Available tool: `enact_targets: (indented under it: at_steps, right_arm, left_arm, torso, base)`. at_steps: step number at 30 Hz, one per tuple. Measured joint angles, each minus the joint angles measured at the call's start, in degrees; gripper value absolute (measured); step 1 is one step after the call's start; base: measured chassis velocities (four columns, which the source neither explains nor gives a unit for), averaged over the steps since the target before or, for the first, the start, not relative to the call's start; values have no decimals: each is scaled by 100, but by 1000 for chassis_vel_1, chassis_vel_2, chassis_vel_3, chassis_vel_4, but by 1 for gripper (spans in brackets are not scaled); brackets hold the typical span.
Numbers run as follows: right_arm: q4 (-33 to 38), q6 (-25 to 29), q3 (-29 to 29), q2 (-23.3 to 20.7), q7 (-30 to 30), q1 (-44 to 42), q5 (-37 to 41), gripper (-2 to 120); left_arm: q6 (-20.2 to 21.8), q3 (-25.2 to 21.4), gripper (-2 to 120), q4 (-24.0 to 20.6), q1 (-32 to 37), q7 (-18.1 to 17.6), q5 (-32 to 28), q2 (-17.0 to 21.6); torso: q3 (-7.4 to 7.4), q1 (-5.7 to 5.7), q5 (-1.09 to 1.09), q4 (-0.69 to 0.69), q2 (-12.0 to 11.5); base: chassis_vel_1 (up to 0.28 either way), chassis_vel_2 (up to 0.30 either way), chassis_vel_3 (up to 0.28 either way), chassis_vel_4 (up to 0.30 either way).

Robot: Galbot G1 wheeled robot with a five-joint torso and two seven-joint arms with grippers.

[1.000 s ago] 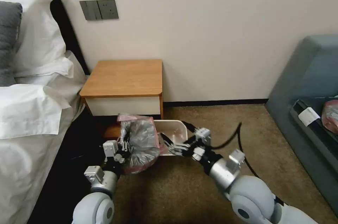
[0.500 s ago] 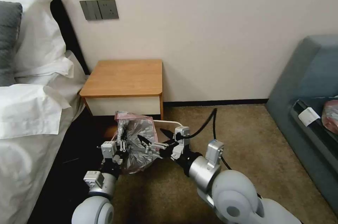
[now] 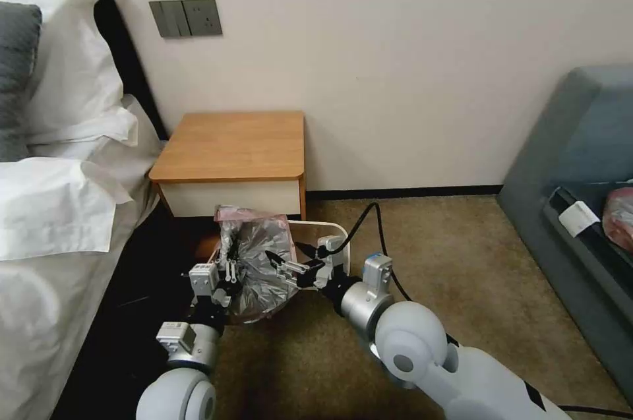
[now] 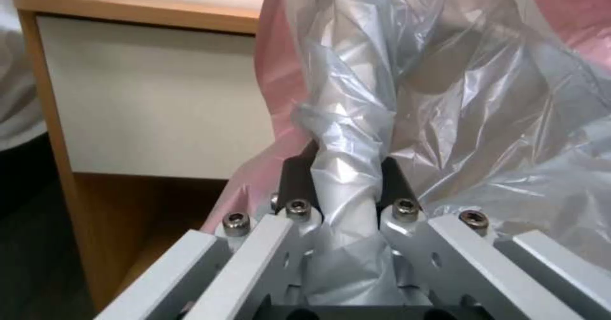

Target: Pick up the garbage bag from the table and place it over the trash can.

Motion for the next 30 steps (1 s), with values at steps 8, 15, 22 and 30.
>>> enact_targets:
  at_steps: [8,15,22,30]
  right_arm:
    - [-51,57,-41,-8,-108,40,-126,30]
    - [-51,79,-42,0,-140,0,-226,3]
    - [-59,104,-70,14,-159,-9,-296,0]
    - [-106,256,-50,35,-291,151,-552,0]
  left_arm:
    - [-20,-7,6,-3,-2,-2,-52,-12]
    - [-36,19,6,-3,1,-1,-59,-32]
    - [-41,37,6,-3,20,-1,-49,-59]
    - [-65,24,6,19,60,6,-7,-30]
  torso:
    - [0,0,0,0,0]
    - [0,0,0,0,0]
    - [0,0,0,0,0]
    - [0,0,0,0,0]
  base:
    - [0,0,0,0]
    - [0,0,0,0]
    - [0,0,0,0]
    - [0,0,0,0]
